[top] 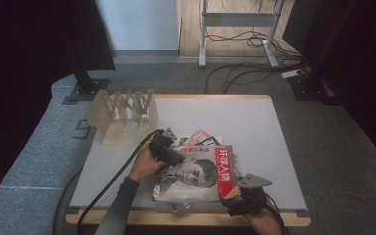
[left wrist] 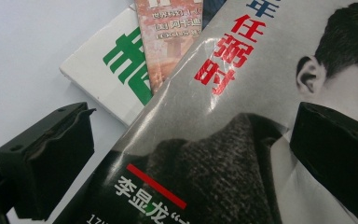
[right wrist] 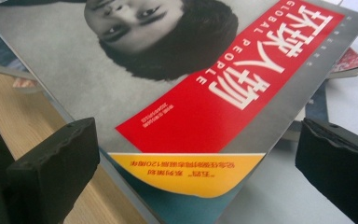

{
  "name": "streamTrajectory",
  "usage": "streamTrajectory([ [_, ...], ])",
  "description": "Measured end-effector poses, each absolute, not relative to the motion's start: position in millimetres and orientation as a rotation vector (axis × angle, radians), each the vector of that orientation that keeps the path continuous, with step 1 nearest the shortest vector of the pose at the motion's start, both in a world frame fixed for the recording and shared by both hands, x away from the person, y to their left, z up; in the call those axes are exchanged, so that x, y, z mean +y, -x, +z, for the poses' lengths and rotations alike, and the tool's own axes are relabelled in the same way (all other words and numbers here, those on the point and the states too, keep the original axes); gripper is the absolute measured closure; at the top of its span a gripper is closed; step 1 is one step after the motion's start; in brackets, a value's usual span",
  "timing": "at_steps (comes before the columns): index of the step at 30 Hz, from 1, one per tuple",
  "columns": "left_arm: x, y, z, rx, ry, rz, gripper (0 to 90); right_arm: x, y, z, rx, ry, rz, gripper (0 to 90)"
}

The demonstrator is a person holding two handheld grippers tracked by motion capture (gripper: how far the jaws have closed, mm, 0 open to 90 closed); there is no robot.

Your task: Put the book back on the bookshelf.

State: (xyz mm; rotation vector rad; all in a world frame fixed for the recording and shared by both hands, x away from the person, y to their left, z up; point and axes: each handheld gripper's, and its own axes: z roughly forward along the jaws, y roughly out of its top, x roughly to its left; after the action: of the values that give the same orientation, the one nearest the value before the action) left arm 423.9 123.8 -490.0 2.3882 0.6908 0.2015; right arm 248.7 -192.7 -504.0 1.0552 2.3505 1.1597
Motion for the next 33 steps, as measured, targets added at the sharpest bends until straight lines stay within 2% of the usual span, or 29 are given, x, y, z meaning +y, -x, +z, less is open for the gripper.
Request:
streamTrajectory([
  [3, 123.2, -422.9, -489.8, 0.696, -2.393, 0.212, 0.0, -192.4, -247.1, -508.4, 2.359, -1.057, 1.14, 0.0],
  [10, 128.7, -423.8, -493.3, 0.735, -2.368, 0.147, 0.0, -194.1, -246.7, -514.8, 2.358, -1.055, 1.087, 0.0],
  [26, 140.8, -414.0, -491.5, 0.749, -2.38, 0.165, 0.0, -198.7, -257.7, -517.4, 2.284, -1.067, 0.99, 0.0],
  [33, 142.7, -410.7, -491.0, 0.756, -2.38, 0.182, 0.0, -201.0, -262.4, -512.1, 2.253, -1.075, 1.007, 2.8],
])
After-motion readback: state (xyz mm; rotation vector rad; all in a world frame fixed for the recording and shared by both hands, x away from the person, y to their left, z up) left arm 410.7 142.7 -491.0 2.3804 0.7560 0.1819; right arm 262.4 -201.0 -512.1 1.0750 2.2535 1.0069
